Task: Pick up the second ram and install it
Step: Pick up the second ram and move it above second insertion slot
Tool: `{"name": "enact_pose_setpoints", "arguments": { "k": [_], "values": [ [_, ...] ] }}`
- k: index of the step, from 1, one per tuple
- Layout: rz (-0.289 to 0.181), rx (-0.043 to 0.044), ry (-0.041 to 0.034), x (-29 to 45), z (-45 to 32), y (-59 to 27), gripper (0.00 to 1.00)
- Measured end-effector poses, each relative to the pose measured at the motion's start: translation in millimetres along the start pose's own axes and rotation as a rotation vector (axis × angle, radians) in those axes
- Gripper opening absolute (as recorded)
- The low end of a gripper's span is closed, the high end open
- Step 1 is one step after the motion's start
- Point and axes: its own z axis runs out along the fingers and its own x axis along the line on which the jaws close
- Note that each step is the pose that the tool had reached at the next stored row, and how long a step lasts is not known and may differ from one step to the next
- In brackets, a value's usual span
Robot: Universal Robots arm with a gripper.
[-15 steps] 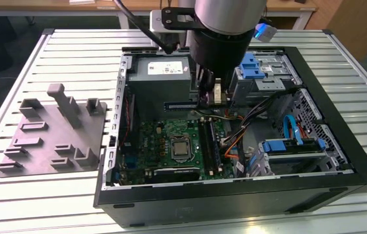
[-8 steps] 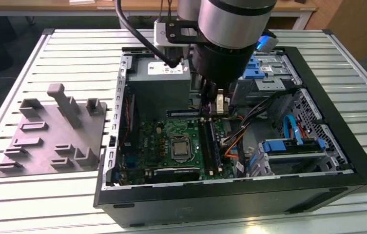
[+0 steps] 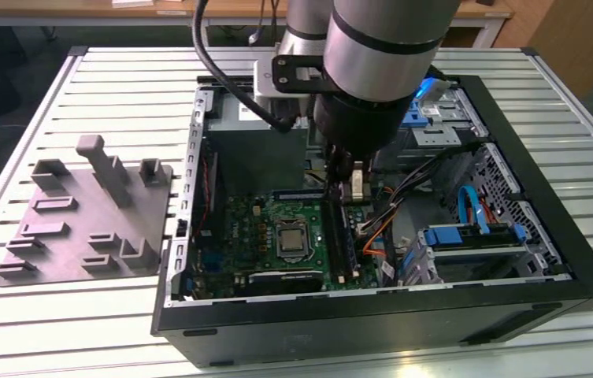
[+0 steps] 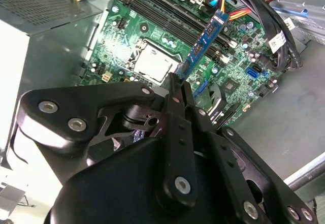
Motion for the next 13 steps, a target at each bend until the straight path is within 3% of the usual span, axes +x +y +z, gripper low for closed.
{"name": "enact_pose_setpoints", "arguments": {
  "k": [13],
  "values": [
    [0.003, 0.0003, -0.0002, 7.1, 23.0, -4.3, 0.14]
  ]
}}
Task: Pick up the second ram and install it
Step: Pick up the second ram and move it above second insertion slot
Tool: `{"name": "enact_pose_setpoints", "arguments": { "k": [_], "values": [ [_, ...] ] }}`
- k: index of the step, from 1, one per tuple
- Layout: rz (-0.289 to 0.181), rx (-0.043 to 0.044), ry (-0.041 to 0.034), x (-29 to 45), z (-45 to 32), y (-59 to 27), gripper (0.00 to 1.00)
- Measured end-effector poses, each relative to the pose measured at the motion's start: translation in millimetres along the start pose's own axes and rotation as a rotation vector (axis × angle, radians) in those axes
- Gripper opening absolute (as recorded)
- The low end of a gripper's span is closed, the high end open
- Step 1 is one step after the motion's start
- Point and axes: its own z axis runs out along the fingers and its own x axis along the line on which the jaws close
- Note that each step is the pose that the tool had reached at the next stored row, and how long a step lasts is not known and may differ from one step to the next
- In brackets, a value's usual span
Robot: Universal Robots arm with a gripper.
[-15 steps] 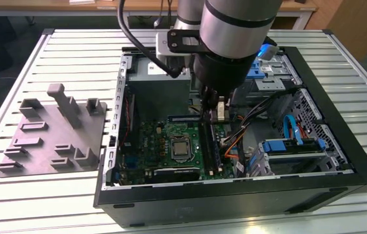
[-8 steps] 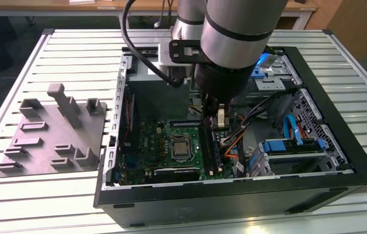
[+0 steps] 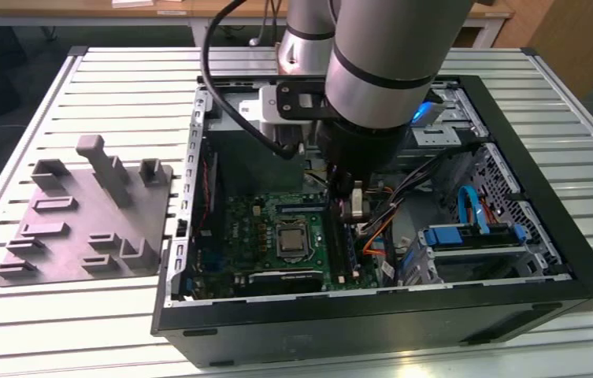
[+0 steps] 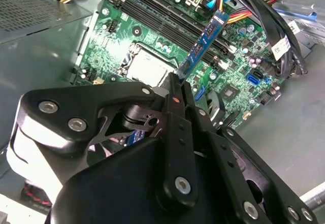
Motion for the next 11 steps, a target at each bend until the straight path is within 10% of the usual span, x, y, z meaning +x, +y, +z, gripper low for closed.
{"name": "enact_pose_setpoints", "arguments": {
  "k": [11],
  "values": [
    [0.001, 0.0001, 0.0000, 2.8, 11.1, -2.1, 0.14]
  ]
}}
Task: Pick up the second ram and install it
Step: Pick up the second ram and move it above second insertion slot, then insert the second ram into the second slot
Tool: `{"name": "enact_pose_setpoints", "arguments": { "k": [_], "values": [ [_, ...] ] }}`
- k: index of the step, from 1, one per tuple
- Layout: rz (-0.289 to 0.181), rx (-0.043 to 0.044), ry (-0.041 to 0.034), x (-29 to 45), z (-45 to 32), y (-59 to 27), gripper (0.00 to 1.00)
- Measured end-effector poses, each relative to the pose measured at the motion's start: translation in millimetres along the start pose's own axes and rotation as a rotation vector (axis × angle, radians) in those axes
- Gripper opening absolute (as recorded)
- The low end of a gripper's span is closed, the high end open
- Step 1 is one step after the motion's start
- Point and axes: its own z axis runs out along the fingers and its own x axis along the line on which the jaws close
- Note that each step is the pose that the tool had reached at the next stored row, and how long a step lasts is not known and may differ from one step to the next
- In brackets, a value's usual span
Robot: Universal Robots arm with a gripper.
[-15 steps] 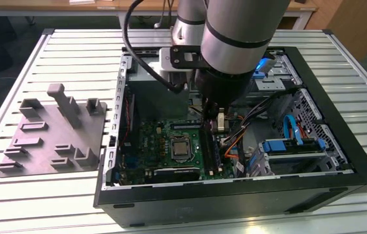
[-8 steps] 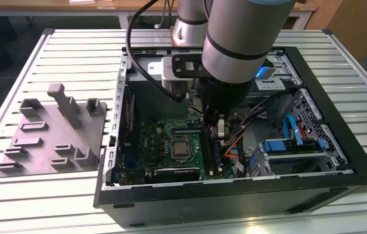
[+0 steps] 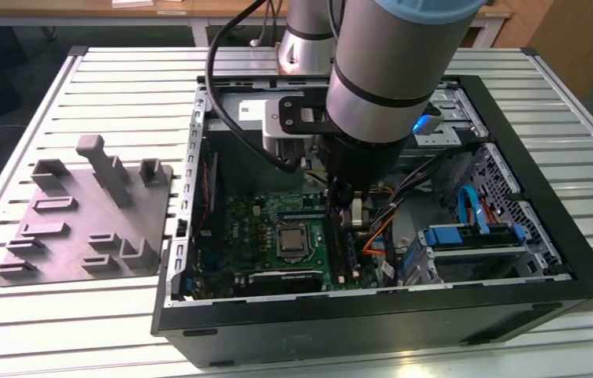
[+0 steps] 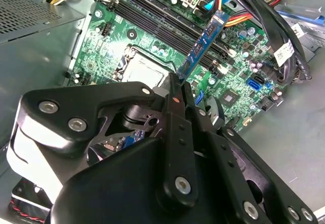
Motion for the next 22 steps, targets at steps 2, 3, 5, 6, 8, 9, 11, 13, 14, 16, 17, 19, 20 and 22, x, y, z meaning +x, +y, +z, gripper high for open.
{"name": "enact_pose_setpoints", "arguments": {
  "k": [2, 3, 5, 6, 8, 9, 11, 13, 14, 16, 17, 19, 20, 22],
  "values": [
    [0.000, 0.0000, 0.0000, 0.0, 0.0, 0.0, 0.14],
    [0.000, 0.0000, 0.0000, 0.0, 0.1, 0.0, 0.14],
    [0.000, 0.0000, 0.0000, 0.0, 0.1, 0.0, 0.14],
    [0.000, 0.0000, 0.0000, 0.0, 0.1, 0.0, 0.14],
    [0.000, 0.0000, 0.0000, 0.0, 0.2, 0.0, 0.14],
    [0.000, 0.0000, 0.0000, 0.0, 0.2, 0.0, 0.14],
    [0.008, 0.0008, -0.0004, 0.0, 0.2, -0.1, 0.14],
    [0.034, 0.0032, -0.0014, 0.0, 0.3, -0.1, 0.14],
    [0.051, 0.0048, -0.0020, 0.0, 0.4, 0.0, 0.14],
    [0.081, 0.0076, -0.0031, 0.0, 0.5, -0.1, 0.14],
    [0.097, 0.0091, -0.0038, 0.0, 0.6, -0.1, 0.14],
    [0.124, 0.0117, -0.0048, 0.0, 0.7, -0.1, 0.14],
    [0.136, 0.0128, -0.0053, 0.1, 0.7, -0.1, 0.14],
    [0.153, 0.0143, -0.0059, 0.1, 0.8, -0.1, 0.14]
  ]
}}
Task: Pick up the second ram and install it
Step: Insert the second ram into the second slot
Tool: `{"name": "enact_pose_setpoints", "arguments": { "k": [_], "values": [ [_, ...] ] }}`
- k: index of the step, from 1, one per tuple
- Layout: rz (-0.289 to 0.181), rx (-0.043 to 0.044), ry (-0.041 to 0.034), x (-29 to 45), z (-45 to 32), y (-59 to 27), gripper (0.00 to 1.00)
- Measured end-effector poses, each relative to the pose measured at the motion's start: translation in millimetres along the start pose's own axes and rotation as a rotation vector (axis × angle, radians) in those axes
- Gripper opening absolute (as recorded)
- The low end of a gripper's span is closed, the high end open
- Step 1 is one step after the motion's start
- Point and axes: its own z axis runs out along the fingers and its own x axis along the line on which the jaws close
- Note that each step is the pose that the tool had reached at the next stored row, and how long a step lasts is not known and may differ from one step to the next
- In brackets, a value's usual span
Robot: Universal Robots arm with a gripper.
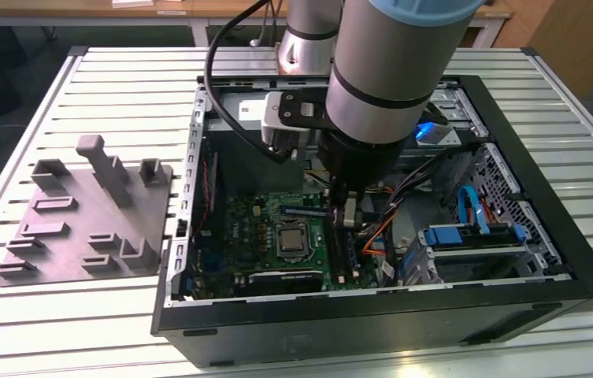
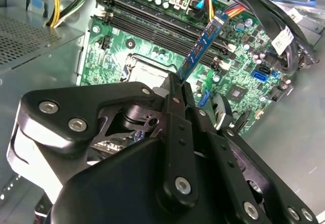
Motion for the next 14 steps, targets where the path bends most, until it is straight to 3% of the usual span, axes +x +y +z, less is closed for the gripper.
{"name": "enact_pose_setpoints", "arguments": {
  "k": [14],
  "values": [
    [0.104, 0.0098, -0.0041, 0.0, 0.1, 0.0, 0.14]
  ]
}}
